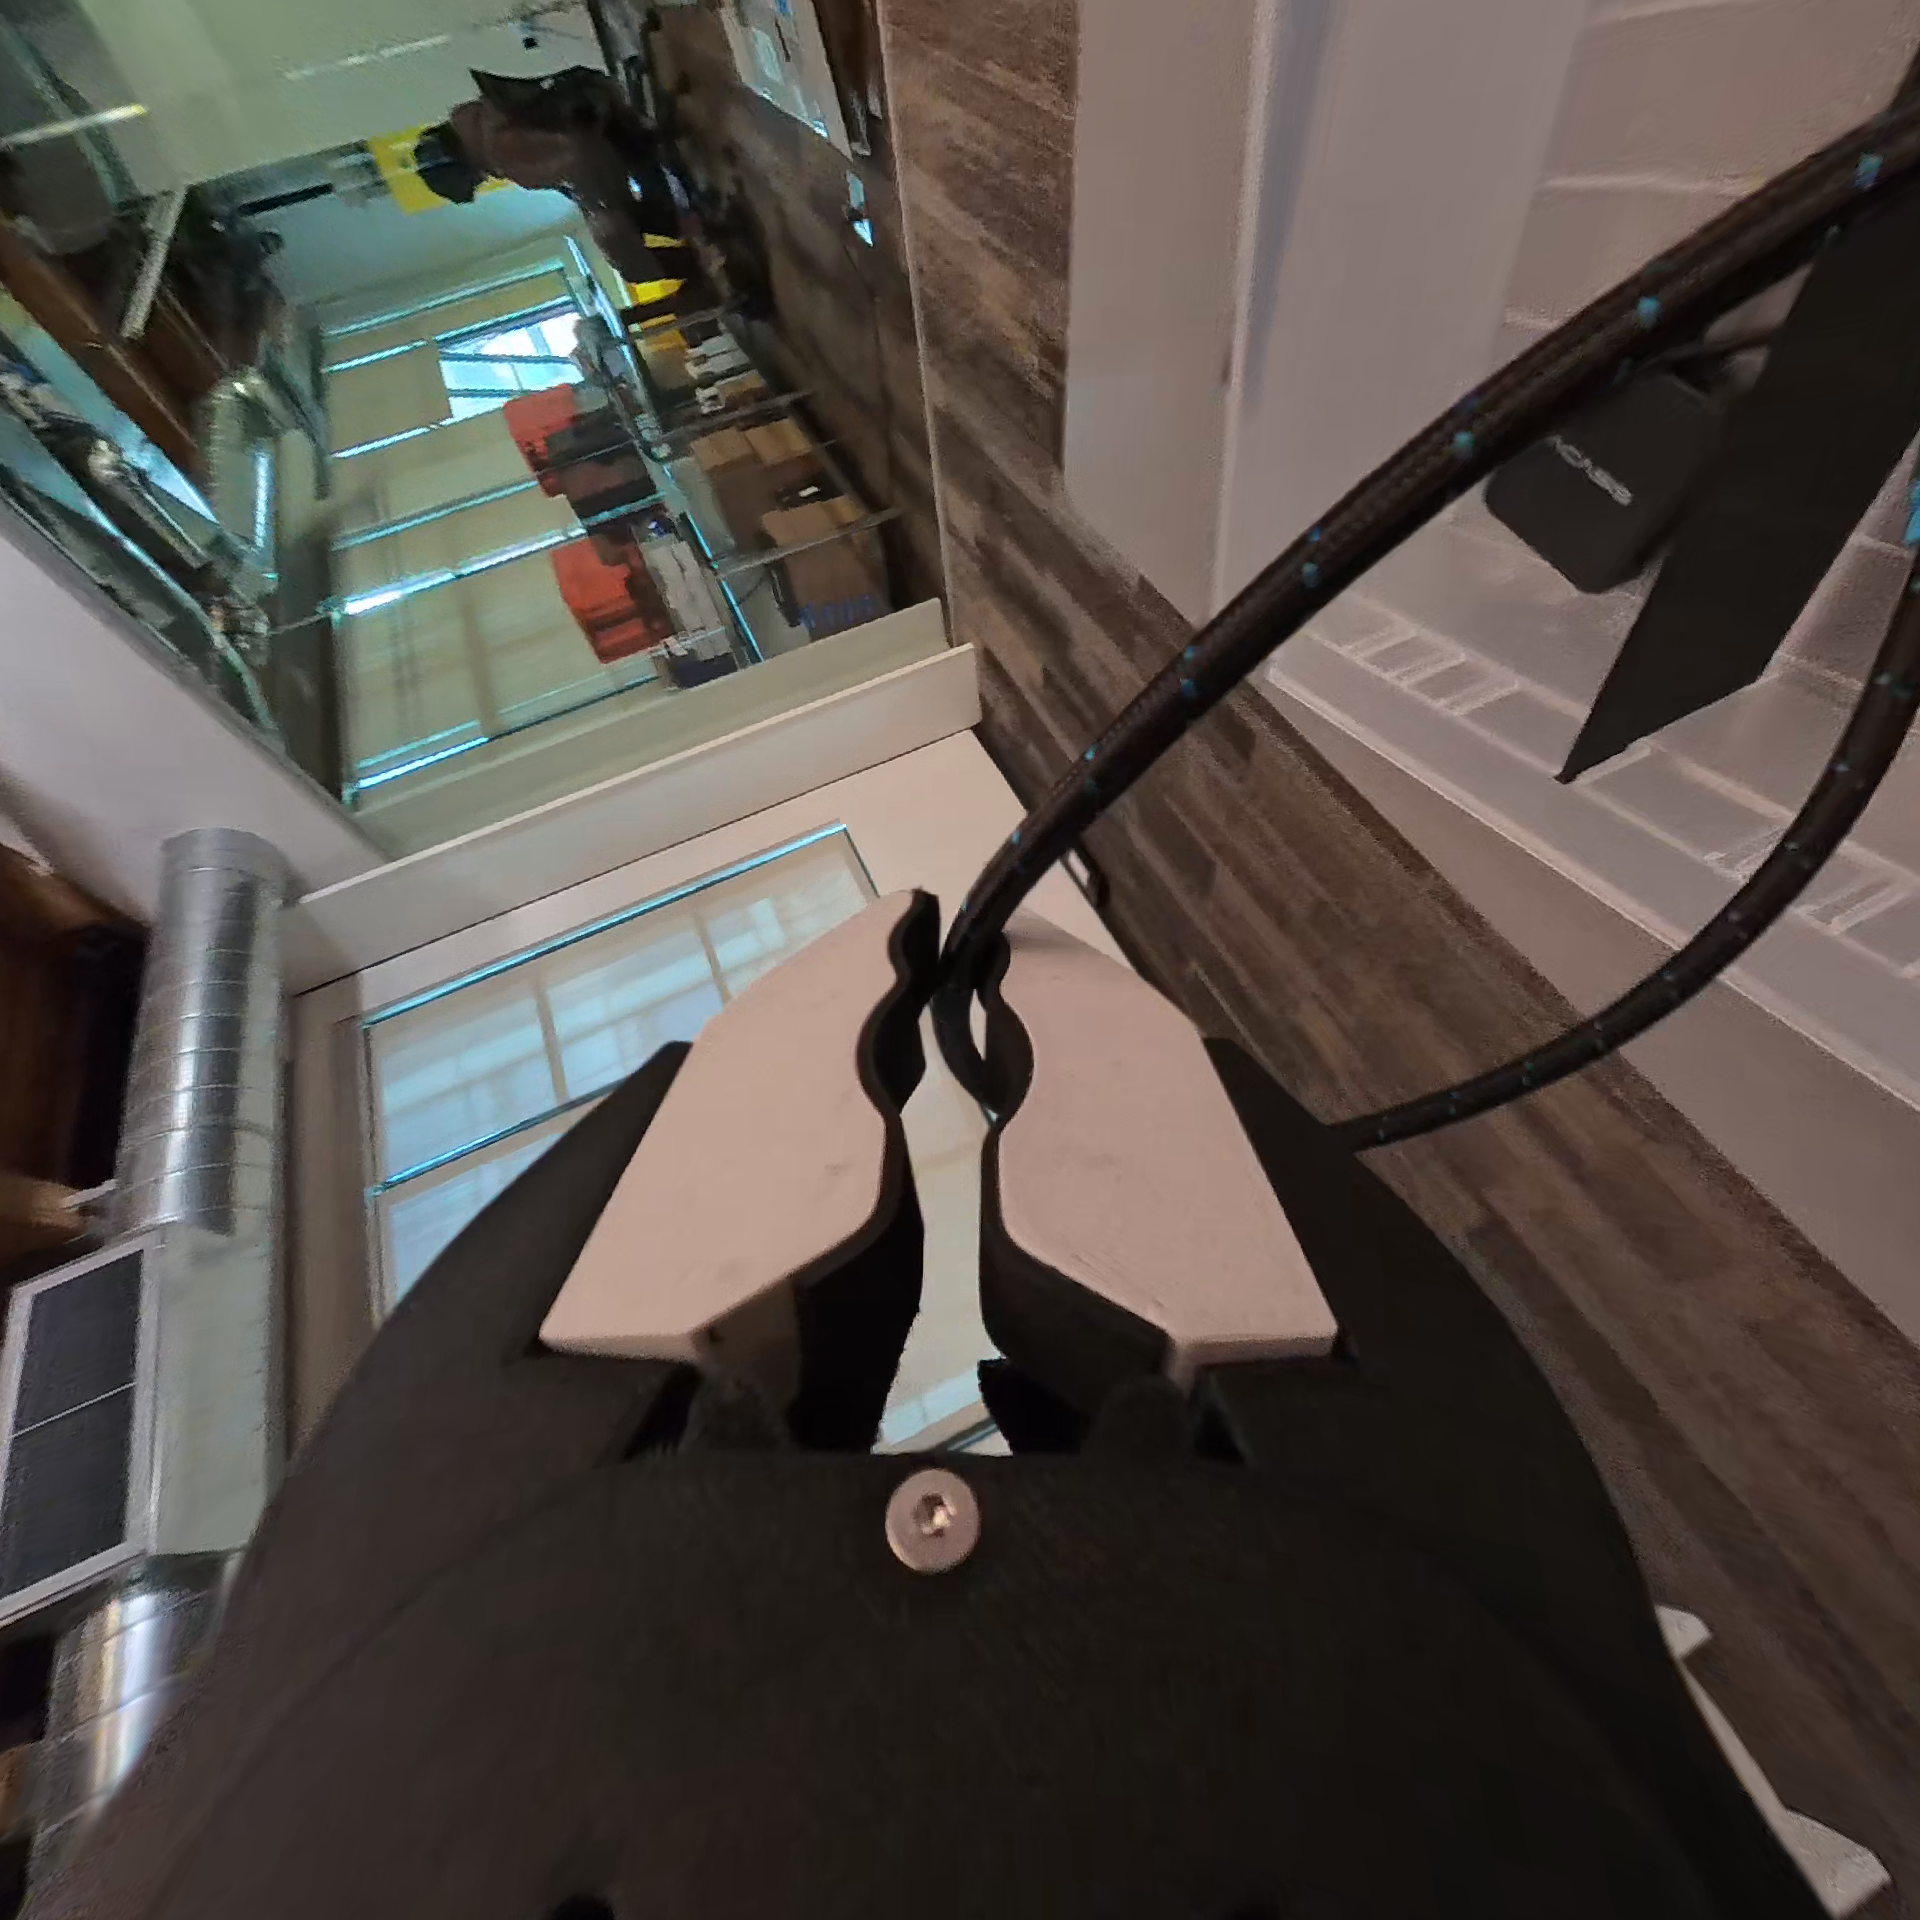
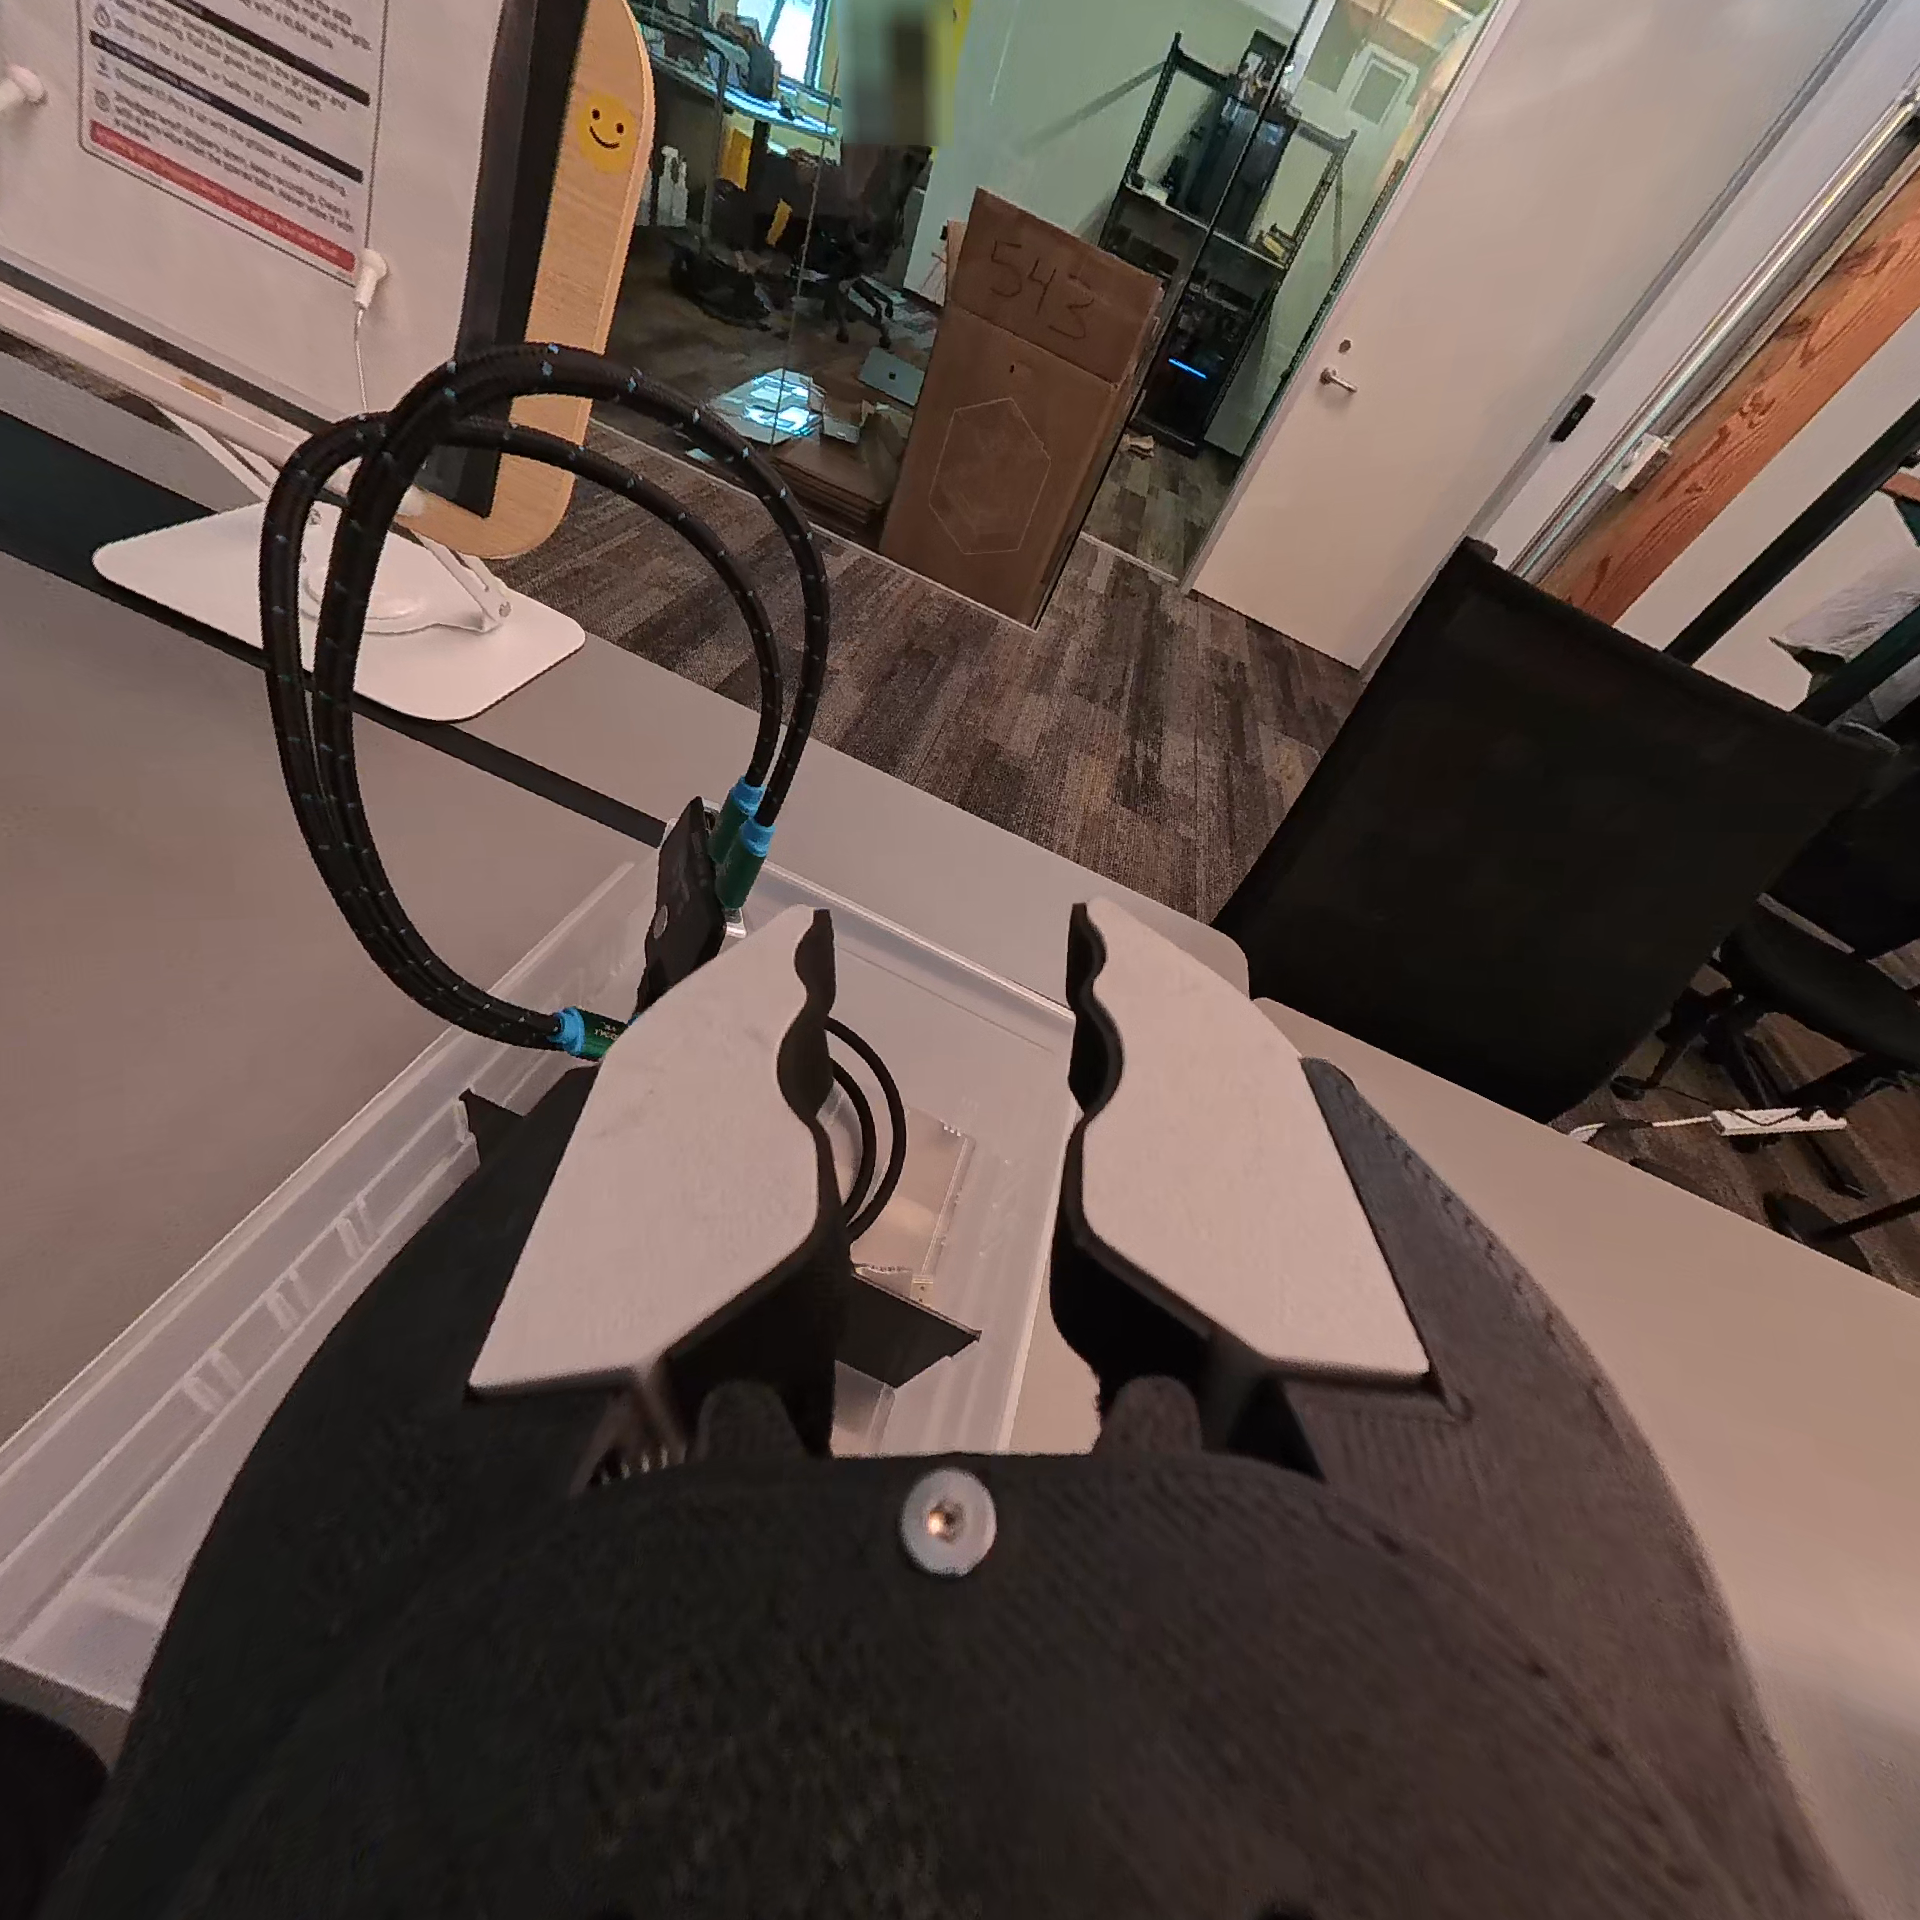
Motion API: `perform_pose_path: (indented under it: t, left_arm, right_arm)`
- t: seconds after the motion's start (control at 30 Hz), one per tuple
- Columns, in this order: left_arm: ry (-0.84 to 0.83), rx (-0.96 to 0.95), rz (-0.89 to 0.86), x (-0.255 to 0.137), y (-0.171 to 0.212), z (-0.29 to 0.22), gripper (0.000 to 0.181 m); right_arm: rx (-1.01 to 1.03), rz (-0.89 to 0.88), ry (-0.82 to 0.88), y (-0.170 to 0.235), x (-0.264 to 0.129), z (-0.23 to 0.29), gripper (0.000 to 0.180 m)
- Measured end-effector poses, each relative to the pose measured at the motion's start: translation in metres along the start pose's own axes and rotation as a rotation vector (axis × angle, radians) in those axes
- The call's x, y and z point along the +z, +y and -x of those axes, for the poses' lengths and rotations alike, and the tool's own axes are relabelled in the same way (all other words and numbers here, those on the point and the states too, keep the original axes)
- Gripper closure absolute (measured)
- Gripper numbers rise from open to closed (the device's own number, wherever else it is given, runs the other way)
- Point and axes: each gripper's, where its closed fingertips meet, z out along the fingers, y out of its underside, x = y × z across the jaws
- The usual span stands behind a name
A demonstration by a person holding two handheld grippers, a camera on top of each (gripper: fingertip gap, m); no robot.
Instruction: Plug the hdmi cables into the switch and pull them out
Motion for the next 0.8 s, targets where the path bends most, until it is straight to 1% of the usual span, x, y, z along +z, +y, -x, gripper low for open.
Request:
perform_pose_path:
  t: [0.03,0.13,0.23,0.3,0.37,0.47,0.6,0.73,0.8]
  left_arm:
    - [-0.016,0.006,-0.012,-0.012,-0.009,0.013,0.175]
    - [-0.049,0.0,-0.102,-0.051,-0.055,0.044,0.175]
    - [0.04,-0.047,-0.283,-0.079,-0.125,0.045,0.176]
    - [0.194,-0.053,-0.391,-0.084,-0.177,0.019,0.176]
    - [0.353,-0.025,-0.448,-0.082,-0.225,-0.019,0.176]
    - [0.49,0.076,-0.488,-0.074,-0.281,-0.074,0.176]
    - [0.598,0.182,-0.502,-0.055,-0.328,-0.129,0.176]
    - [0.728,0.146,-0.538,-0.04,-0.362,-0.166,0.176]
    - [0.811,0.089,-0.576,-0.041,-0.377,-0.182,0.175]
  right_arm:
    - [0.001,-0.001,-0.001,0.0,0.0,0.0,0.136]
    - [-0.004,0.003,-0.005,0.0,0.001,0.001,0.136]
    - [-0.01,0.014,-0.017,0.001,0.002,0.005,0.136]
    - [-0.025,0.026,-0.028,0.003,0.004,0.008,0.136]
    - [-0.044,0.036,-0.04,0.004,0.005,0.012,0.136]
    - [-0.054,0.043,-0.051,0.004,0.008,0.015,0.136]
    - [-0.054,0.035,-0.063,0.003,0.008,0.017,0.136]
    - [-0.049,0.025,-0.071,0.002,0.009,0.017,0.136]
    - [-0.045,0.029,-0.07,0.004,0.01,0.017,0.136]
